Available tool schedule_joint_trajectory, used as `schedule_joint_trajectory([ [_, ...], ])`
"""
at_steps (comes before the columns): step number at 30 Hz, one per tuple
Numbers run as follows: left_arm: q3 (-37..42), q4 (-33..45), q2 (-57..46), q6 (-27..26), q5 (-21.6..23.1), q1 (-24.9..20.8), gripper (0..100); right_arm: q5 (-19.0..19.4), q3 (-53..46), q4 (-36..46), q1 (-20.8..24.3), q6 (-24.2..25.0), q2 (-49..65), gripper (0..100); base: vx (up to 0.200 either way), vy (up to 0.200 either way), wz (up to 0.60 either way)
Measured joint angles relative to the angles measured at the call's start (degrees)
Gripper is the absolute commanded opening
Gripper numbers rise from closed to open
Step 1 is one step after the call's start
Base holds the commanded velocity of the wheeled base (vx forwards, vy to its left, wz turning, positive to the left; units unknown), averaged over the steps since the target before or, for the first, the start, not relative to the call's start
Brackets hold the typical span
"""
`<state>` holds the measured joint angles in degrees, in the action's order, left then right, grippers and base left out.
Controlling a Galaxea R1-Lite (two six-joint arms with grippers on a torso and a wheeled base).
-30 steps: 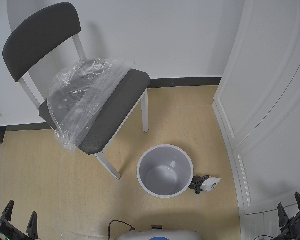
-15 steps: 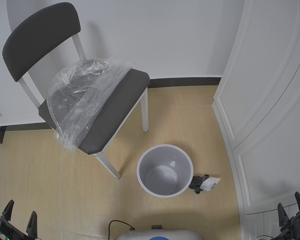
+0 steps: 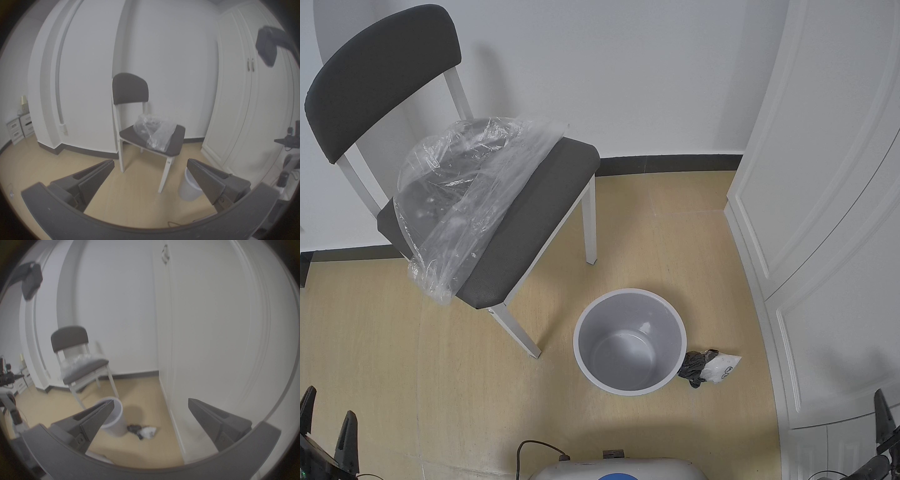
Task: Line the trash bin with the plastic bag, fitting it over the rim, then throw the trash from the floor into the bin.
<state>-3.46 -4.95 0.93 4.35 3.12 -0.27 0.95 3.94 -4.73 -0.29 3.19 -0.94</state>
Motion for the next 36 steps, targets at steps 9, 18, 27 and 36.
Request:
schedule_joint_trajectory([
  [9,-6.6,2.5,1.7,-1.6,8.6,-0.6,100,4.8,10.1,0.6,-0.7,-2.6,-5.8,100,0.0,0.0,0.0],
  [18,-18.8,3.3,18.1,-4.8,8.7,-1.0,100,9.1,21.1,0.8,-0.6,-7.3,-21.1,100,0.0,0.0,0.0],
  [27,-28.4,3.3,41.1,-15.4,2.7,-1.5,100,10.0,25.9,0.6,-0.6,-6.1,-32.6,100,0.0,0.0,0.0],
  [36,-39.6,3.4,60.5,-20.5,-16.5,-15.0,100,5.6,28.9,-2.3,0.5,5.6,-41.0,100,0.0,0.0,0.0],
])
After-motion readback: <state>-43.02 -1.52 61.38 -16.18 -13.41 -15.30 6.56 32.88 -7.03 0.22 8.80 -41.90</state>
